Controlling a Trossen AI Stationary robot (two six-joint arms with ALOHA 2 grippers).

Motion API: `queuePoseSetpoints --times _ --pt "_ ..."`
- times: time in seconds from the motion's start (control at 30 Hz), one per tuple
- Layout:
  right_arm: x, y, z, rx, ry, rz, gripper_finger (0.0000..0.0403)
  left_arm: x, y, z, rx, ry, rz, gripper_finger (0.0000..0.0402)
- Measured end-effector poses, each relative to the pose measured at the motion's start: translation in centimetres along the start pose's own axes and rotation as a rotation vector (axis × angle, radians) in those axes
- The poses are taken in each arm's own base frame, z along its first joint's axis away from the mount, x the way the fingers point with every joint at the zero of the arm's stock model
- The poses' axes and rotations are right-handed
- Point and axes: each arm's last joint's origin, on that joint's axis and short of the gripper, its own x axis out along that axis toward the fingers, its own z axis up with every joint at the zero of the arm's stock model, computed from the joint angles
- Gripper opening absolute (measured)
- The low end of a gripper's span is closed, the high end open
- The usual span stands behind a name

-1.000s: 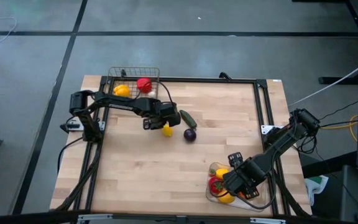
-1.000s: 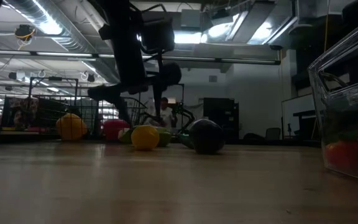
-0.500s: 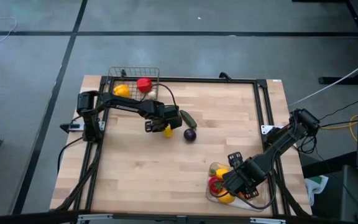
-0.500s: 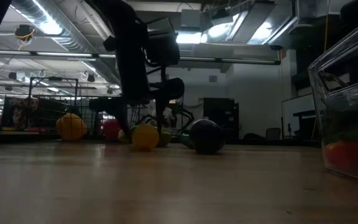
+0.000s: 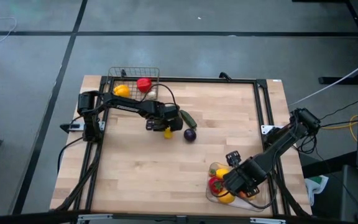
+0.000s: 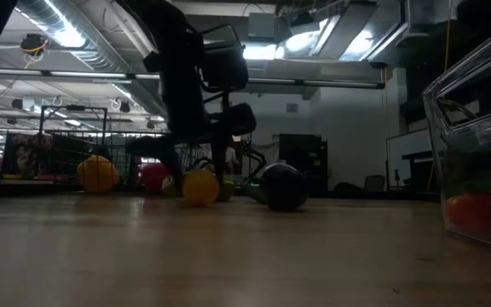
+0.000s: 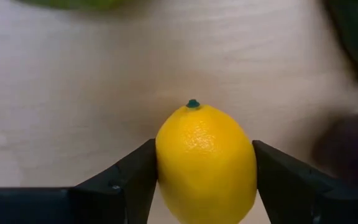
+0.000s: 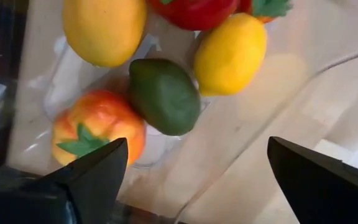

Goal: Sort produce into baskets
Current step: Put the lemon into the transparent bin

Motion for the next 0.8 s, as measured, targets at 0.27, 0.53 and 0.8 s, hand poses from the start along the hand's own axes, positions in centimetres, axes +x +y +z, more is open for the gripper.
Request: queuePoseSetpoints --times 0.27,0.53,0.8 --pt "-4.3 -1.4 -2.7 0.008 -0.192 -0.199 0.0381 -0.1 -1.8 -0.6 0.181 0.058 -0.191 0.0226" --pt "-8.4 -3.1 -5.8 0.073 -0.439 -0.49 0.0381 -1.5 -5.4 -2.7 0.412 0.124 -0.605 0.0223" --pt "-8.1 -3.1 -4.9 0.089 -0.477 -0.553 0.0381 -3.4 -7.9 -5.5 0.547 0.085 -0.922 0.0226"
